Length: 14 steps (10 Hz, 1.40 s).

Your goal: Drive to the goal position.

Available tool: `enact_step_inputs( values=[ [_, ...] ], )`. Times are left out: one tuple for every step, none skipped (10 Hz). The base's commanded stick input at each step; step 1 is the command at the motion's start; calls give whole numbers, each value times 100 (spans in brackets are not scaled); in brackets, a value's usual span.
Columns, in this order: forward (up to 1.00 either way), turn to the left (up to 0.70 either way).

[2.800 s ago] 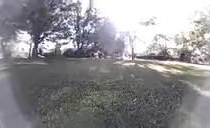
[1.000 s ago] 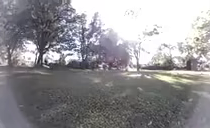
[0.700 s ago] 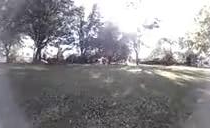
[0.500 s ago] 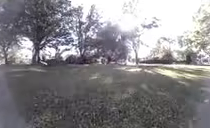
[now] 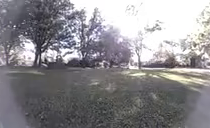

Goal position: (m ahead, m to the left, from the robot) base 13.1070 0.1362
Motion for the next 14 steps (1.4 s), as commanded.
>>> enact_step_inputs(
  values=[
    [91, 0],
    [91, 0],
    [91, 0],
    [91, 0],
    [91, 0],
    [91, 0],
    [91, 0],
    [91, 0],
    [91, 0],
    [91, 0],
    [91, 0],
    [91, 0],
    [91, 0],
    [91, 0]
  ],
)
